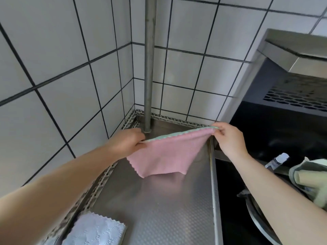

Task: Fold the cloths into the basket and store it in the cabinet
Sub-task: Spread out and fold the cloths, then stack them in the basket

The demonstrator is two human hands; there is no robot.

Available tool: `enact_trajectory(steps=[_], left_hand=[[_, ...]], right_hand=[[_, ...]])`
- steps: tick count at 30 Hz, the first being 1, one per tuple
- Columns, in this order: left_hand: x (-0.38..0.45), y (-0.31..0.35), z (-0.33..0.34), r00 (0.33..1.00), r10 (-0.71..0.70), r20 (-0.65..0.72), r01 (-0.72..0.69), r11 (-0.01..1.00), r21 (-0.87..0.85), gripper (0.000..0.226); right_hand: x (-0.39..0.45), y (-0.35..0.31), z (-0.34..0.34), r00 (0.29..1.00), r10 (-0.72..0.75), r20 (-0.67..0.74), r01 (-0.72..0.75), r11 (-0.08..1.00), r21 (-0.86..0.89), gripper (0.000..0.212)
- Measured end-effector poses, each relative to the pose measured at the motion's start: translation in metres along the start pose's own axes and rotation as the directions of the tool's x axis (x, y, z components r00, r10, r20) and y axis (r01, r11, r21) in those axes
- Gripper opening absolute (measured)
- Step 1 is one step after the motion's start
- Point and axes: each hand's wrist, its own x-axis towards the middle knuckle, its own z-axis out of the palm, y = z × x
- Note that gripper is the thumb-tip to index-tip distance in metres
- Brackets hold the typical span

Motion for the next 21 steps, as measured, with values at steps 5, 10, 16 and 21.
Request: enact_trajectory(steps=[5, 10, 16, 21], left_hand=[[0.004, -0.006, -0.009, 0.977, -0.198, -0.078, 0.189, 0.976, -0.112, 0.014], [-0.004, 0.005, -0.026, 0.901, -0.252, -0.352, 0.167, 0.953, -0.253, 0.018], [-0.048, 0.027, -0.019, 0.909, -0.293, -0.296, 0.172, 0.911, -0.374, 0.018], [-0.117, 0.045, 0.026, 0.959, -0.280, -0.048, 0.230, 0.865, -0.445, 0.011]], right_hand=[[-0.005, 0.011, 0.000, 0.995, 0.088, -0.054, -0.085, 0.995, 0.062, 0.026], [-0.017, 0.014, -0.008, 0.988, -0.019, -0.152, 0.030, 0.997, 0.071, 0.027], [-0.069, 0.023, 0.001, 0.989, -0.077, -0.123, 0.089, 0.991, 0.095, 0.027], [-0.148, 0.057, 0.025, 0.997, 0.040, 0.065, -0.042, 0.998, 0.037, 0.020]])
